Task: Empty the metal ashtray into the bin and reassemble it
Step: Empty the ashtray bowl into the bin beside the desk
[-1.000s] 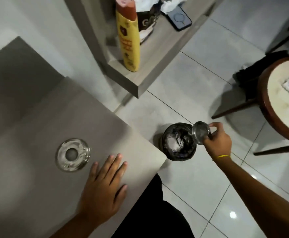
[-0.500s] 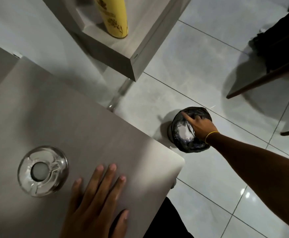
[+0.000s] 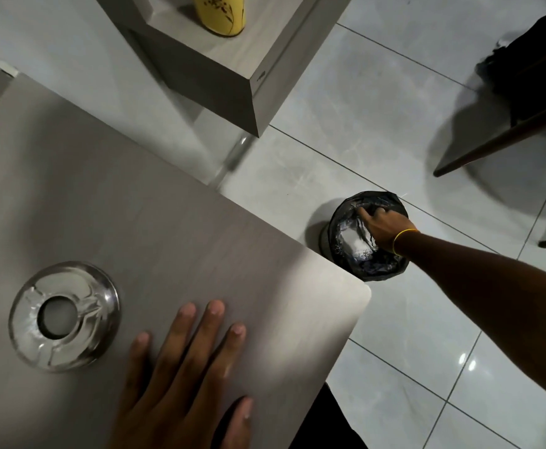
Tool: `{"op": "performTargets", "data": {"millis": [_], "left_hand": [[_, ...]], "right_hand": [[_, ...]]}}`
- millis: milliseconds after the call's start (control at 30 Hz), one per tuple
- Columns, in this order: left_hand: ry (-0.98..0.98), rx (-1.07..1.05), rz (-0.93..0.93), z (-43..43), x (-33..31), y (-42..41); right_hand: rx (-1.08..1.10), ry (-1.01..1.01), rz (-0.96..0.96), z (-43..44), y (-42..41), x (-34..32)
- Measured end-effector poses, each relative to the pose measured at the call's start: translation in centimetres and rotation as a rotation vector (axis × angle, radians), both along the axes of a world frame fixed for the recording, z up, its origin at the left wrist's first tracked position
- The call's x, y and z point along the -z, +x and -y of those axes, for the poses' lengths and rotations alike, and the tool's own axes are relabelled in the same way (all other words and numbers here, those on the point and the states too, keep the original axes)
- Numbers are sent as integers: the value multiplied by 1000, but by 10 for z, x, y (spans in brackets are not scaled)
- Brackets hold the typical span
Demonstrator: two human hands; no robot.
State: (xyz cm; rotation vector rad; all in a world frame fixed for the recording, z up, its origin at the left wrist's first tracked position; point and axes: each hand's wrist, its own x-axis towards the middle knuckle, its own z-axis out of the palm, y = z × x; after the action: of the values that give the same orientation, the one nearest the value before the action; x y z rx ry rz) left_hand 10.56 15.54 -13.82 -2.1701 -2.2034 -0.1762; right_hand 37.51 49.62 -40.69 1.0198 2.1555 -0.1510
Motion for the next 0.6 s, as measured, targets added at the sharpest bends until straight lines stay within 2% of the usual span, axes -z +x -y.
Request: {"op": "performTargets", "data": {"millis": [433,600], "left_hand": [[8,-10,6,2,3,1],[21,-8,-7,0,3,1]], "right_hand": [[-131,9,101,5,-7,7],[-271,29,118,8,-9,9]]}}
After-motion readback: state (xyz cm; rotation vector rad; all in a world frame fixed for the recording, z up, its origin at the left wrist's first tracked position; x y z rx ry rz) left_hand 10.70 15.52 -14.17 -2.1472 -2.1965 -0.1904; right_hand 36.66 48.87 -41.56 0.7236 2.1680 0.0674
